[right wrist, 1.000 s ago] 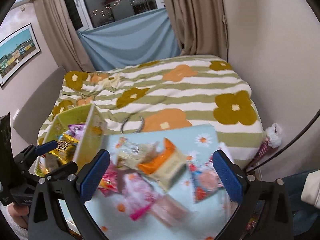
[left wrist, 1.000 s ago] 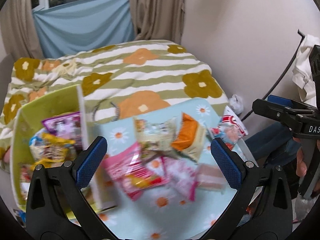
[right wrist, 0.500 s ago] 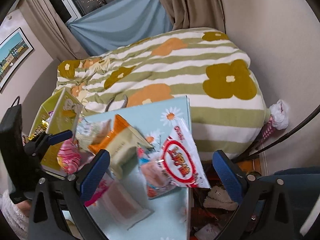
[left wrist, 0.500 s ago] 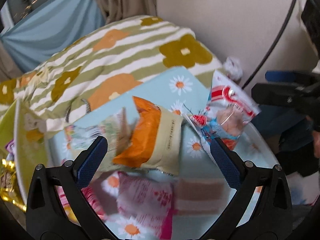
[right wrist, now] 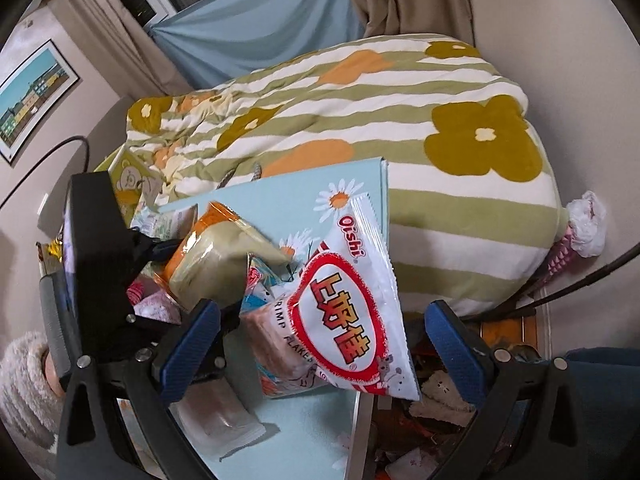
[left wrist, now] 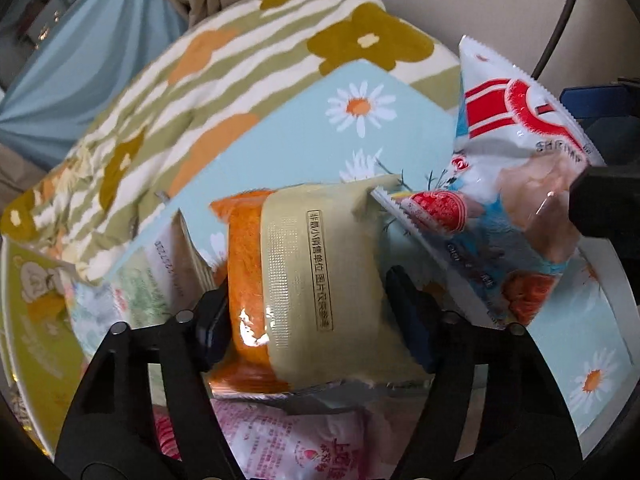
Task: Organize snacks
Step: 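Grasp the orange-beige wafer pack with the left tool while the right tool grasps the Oishi shrimp chip bag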
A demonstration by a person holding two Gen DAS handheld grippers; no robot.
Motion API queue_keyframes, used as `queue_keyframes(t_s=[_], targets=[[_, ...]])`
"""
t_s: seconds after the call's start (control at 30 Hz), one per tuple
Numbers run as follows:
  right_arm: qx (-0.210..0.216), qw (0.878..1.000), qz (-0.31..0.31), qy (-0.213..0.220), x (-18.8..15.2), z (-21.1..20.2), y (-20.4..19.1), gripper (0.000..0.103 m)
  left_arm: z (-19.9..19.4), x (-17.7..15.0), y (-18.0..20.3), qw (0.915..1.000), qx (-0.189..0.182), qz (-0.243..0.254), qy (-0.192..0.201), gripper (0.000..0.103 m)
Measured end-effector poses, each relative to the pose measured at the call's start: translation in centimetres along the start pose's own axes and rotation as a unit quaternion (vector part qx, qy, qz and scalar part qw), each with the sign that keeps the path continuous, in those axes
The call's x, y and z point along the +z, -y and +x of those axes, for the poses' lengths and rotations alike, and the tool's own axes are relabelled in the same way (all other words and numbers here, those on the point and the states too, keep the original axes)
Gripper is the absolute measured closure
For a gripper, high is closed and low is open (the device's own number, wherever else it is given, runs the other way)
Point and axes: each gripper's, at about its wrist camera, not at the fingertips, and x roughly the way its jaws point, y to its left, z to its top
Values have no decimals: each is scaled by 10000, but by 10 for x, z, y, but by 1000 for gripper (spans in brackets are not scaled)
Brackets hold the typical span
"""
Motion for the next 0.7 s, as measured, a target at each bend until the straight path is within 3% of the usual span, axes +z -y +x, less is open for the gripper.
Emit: queue_keyframes(t_s=[0.3, 0.7], targets=[[64, 9994, -301, -130, -2, 16, -4, 1, -6, -6, -4, 9999, -33, -150, -46, 39], [65, 9978, -576, -330, -1, 34, -11, 4, -31, -19, -24, 9972, -30, -750, 52, 39]])
